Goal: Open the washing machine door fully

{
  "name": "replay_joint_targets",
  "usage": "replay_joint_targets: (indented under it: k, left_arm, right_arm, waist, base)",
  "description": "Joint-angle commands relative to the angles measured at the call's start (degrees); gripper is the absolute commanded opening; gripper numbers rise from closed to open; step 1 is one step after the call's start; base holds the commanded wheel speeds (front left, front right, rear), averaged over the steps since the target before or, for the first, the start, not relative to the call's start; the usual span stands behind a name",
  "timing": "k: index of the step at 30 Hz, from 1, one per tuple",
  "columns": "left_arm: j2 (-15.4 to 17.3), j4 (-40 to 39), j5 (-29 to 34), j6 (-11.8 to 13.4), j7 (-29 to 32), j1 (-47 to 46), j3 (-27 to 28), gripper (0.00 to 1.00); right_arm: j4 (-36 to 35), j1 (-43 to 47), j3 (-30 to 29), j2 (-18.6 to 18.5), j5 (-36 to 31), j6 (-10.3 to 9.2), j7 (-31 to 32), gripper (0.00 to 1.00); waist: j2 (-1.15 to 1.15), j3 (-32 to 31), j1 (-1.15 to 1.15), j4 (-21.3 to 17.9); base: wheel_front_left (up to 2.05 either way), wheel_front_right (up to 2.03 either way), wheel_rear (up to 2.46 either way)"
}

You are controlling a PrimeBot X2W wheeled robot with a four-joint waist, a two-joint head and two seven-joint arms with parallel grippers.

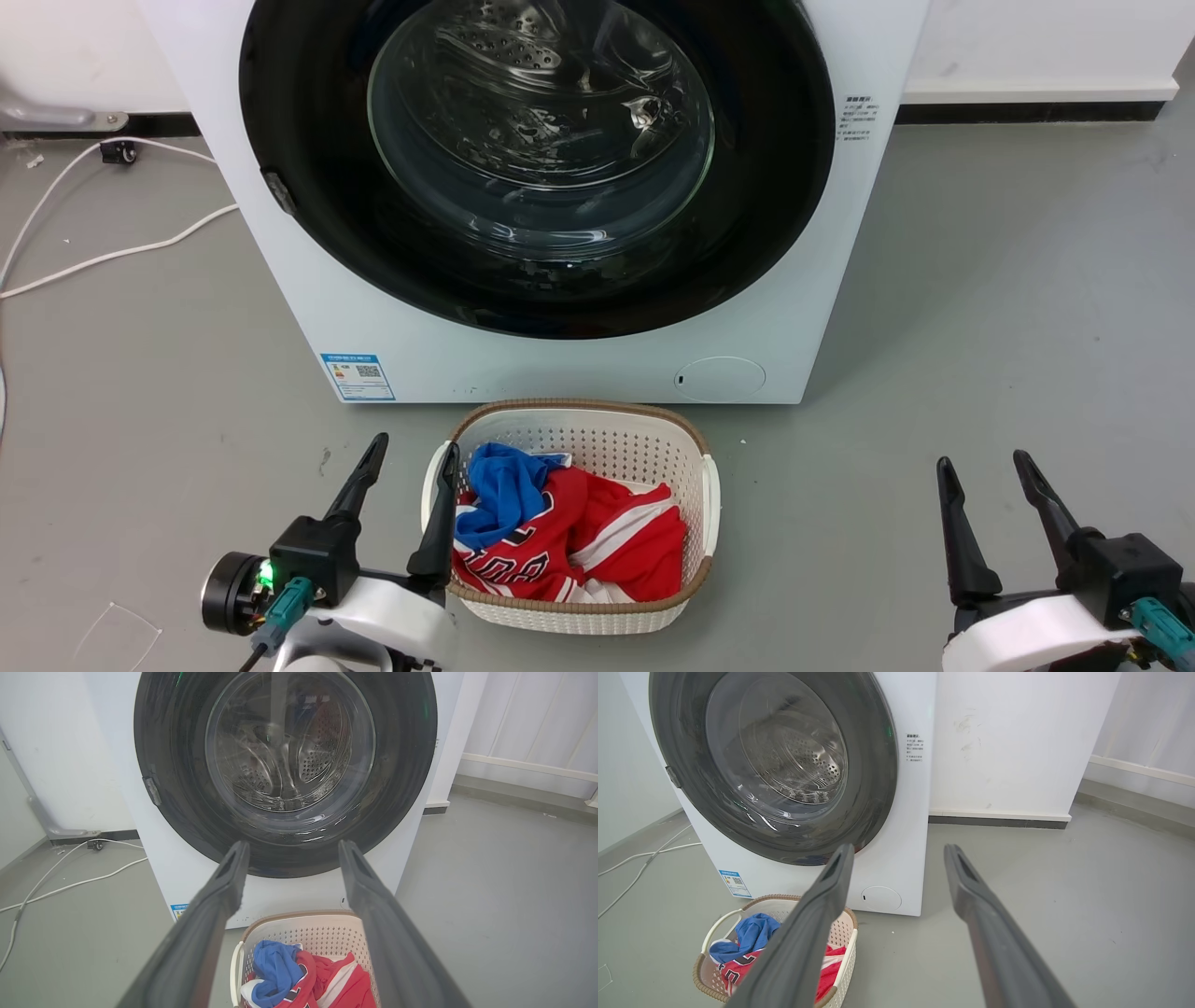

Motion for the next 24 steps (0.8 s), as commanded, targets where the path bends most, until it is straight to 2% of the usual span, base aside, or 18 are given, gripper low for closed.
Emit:
replay_joint_targets:
  k: [1, 8, 9, 10, 11, 14, 16, 24]
  left_arm:
    - [-0.07, 0.14, -0.23, -0.19, -0.26, -0.51, 0.13, 1.00]
    - [-0.25, 0.43, -0.66, -0.20, -0.21, -0.76, 0.54, 1.00]
    - [-0.25, 0.49, -0.68, -0.22, -0.21, -0.77, 0.59, 1.00]
    - [-0.27, 0.53, -0.69, -0.23, -0.21, -0.80, 0.64, 1.00]
    - [-0.30, 0.57, -0.71, -0.24, -0.21, -0.80, 0.73, 1.00]
    - [-0.40, 0.62, -0.75, -0.27, -0.21, -0.74, 0.92, 1.00]
    - [-0.47, 0.61, -0.79, -0.25, -0.21, -0.63, 1.09, 1.00]
    - [-0.83, 0.39, -0.95, -0.31, -0.20, -1.20, 1.42, 1.00]
  right_arm:
    - [0.09, 0.05, 0.00, 0.19, 0.43, -0.01, -0.36, 1.00]
    - [0.54, -0.32, -0.15, 0.19, 0.77, -0.01, -0.59, 1.00]
    - [0.59, -0.33, -0.20, 0.19, 0.95, -0.01, -0.61, 0.80]
    - [0.70, -0.34, -0.16, 0.19, 1.20, -0.01, -0.55, 0.29]
    - [0.79, -0.34, -0.05, 0.19, 1.39, -0.01, -0.43, 0.00]
    - [1.22, -0.38, -0.41, 0.19, 4.27, -0.01, -0.42, 0.00]
    - [2.28, -0.62, -0.42, 0.19, 11.57, -0.01, -0.95, 0.00]
    - [10.98, -4.44, 3.65, 0.15, 58.57, -0.01, -3.31, 0.00]
  waist:
    - [0.00, 0.09, 0.00, -0.01]
    - [0.00, 0.32, 0.00, 0.04]
    - [0.00, 0.33, 0.00, 0.04]
    - [0.00, 0.35, 0.00, 0.04]
    - [0.00, 0.34, 0.00, 0.05]
    - [0.00, 0.39, 0.00, 0.06]
    - [0.00, 0.38, 0.00, 0.03]
    - [0.00, 1.14, 0.00, 0.09]
  base:
    - [0.00, 0.00, 0.00]
    - [0.00, 0.00, 0.00]
    - [0.00, 0.00, 0.00]
    - [0.00, 0.00, 0.00]
    - [0.00, 0.00, 0.00]
    - [0.00, 0.00, 0.00]
    - [0.00, 0.00, 0.00]
    - [0.00, 0.00, 0.00]
